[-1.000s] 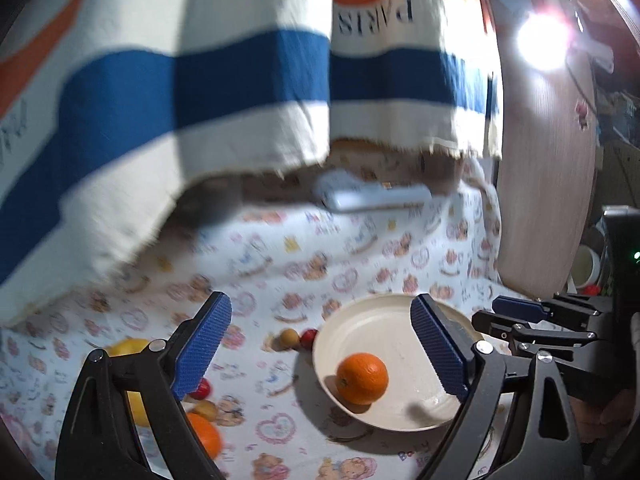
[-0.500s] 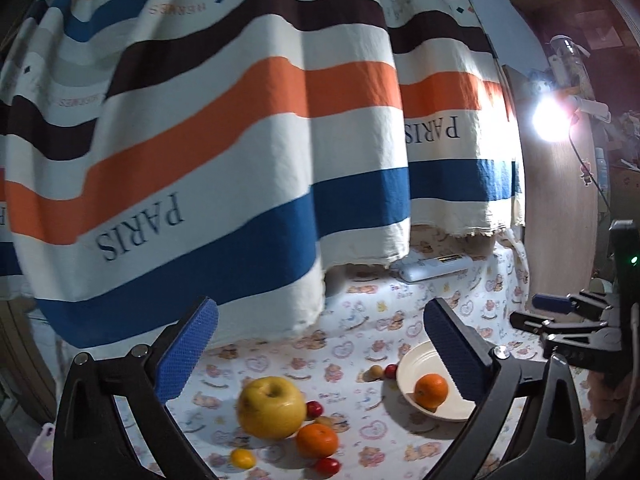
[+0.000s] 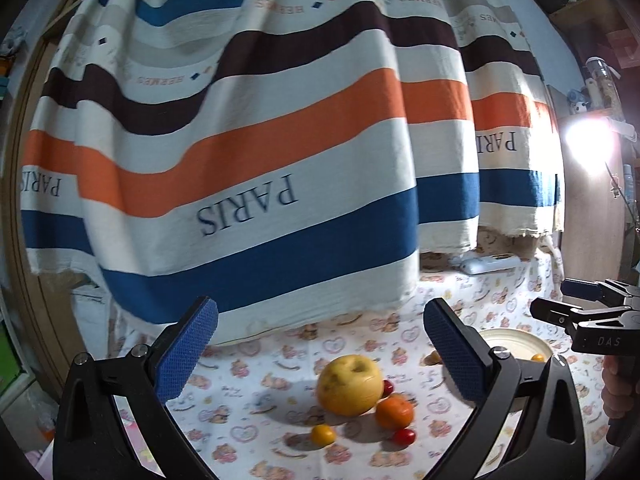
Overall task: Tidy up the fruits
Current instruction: 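Withdraw both open tools from the plate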
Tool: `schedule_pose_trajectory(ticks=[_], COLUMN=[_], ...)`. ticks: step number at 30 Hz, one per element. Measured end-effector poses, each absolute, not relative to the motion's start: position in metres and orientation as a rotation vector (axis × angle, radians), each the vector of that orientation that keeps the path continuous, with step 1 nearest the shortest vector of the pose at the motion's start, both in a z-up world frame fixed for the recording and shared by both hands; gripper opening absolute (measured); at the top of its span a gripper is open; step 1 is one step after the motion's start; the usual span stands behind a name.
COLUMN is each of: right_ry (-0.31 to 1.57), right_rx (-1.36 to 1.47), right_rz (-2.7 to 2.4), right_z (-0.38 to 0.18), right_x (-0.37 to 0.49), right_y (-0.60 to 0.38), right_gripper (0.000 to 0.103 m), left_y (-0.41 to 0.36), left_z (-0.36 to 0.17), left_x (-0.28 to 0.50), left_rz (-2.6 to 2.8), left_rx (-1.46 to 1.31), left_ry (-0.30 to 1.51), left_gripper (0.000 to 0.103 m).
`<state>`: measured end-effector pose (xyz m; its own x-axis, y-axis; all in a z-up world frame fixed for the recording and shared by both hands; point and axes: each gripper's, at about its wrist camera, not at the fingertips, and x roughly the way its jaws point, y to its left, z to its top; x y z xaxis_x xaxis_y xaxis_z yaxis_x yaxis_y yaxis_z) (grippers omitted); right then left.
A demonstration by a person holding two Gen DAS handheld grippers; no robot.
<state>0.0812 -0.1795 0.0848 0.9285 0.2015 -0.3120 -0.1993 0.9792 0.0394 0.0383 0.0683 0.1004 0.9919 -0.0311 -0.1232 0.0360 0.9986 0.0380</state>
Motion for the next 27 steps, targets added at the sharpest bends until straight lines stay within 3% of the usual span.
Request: schedule_pose_trajectory(ticks=[4,5,27], right_ry=[0.341,0.342,0.441], right_rx=[0.018,0.022,-0.013], right_rz=[0.215,0.217,0.275], right_z=[0.078,0.077,0.025], right_x=[0.090,0.092,0.132], right_y=[-0.164,-0.161,-0.118], right_gripper=[0.096,0.103,0.103], left_y=[0.081,0.084,0.102], left_z=[0.093,0.091,0.035], left_x=[0.039,0.040,0.098], left_rz=[-0.019,-0.017,-0.045], left_rx=[0.029,0.024,-0.040], left_ry=[0.125,0.129,0.413], left_gripper=[0.102,0.102,0.102])
